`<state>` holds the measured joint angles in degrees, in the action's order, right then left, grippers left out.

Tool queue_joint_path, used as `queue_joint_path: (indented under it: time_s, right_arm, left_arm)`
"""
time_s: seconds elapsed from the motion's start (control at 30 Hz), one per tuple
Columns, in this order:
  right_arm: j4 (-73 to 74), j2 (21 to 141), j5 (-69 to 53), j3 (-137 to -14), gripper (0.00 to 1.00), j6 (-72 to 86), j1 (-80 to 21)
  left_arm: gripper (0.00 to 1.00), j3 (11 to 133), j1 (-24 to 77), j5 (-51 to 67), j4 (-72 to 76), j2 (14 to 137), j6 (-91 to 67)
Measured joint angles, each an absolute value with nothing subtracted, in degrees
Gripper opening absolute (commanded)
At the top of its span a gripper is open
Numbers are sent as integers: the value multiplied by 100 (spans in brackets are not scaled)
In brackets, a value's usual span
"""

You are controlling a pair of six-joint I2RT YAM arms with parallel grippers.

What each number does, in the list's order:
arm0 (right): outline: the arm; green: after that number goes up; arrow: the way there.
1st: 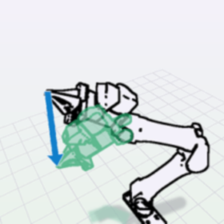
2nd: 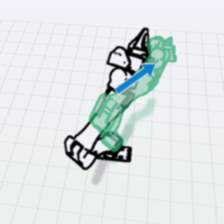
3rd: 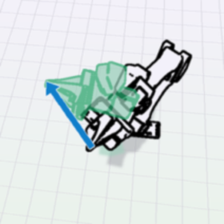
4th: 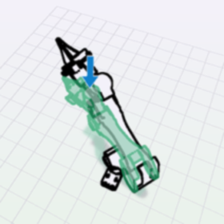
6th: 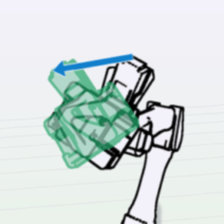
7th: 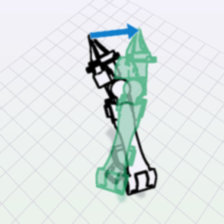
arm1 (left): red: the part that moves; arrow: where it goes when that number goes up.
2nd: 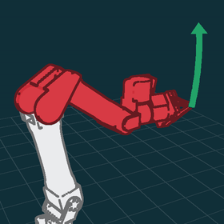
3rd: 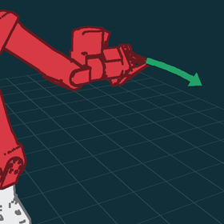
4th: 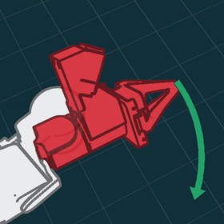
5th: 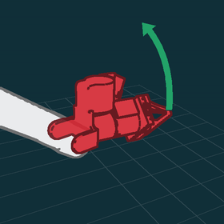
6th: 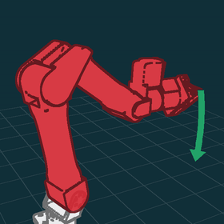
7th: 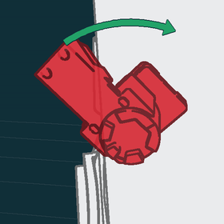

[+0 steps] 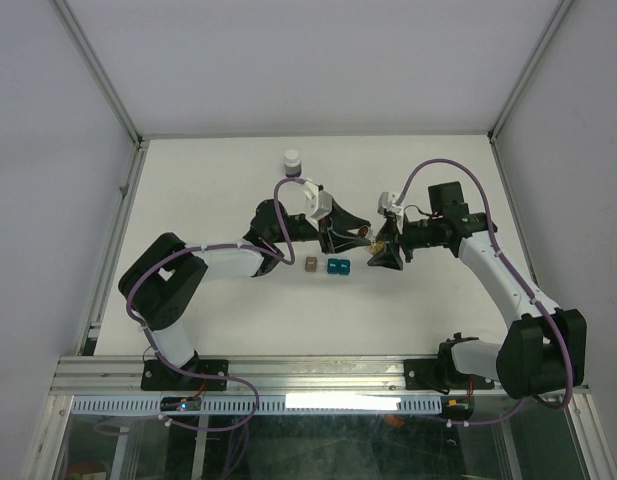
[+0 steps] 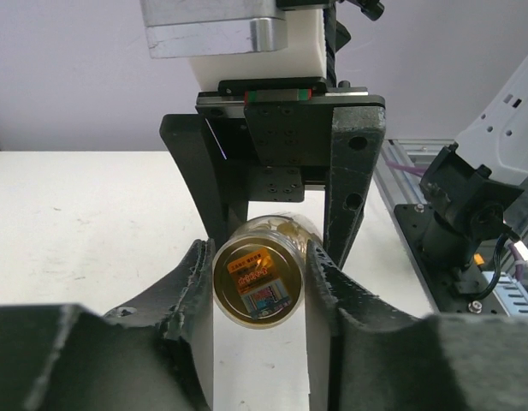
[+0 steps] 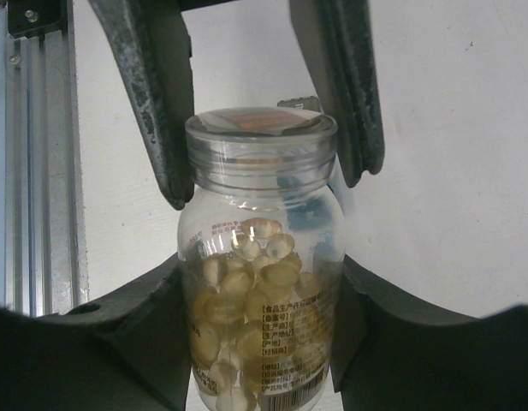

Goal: Sort the pills into containers

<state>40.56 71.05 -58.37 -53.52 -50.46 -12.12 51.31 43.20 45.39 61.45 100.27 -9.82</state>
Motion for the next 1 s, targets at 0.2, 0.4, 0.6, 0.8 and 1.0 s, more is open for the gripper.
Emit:
queue_joint_path:
  time_s: [0.2,0.4,0.6,0.8,1.0]
  right_arm:
    - [4066,7105,-5808,-5352,0,-5046,-1214]
    - [3806,7105,-5736,-5352,0,-4678,-1109]
    - [3339,7076,-5564,-5352,0,-4204,-934]
    - [3223,7076,-5487,-5352,0,-4010,-923]
    - [3201,7076,-5533,-5352,0,-3994,-919]
  left_arm:
    - [0,5135,4320,4534,6051,9992,-1039]
    - [0,5343,4340,3854,5389,9896,-1811]
    - [0,5612,4462,2832,4825,9894,-2720]
    - [19,5612,4506,2414,4786,9894,-3186]
    - [65,5564,4506,2467,5000,9894,-3293]
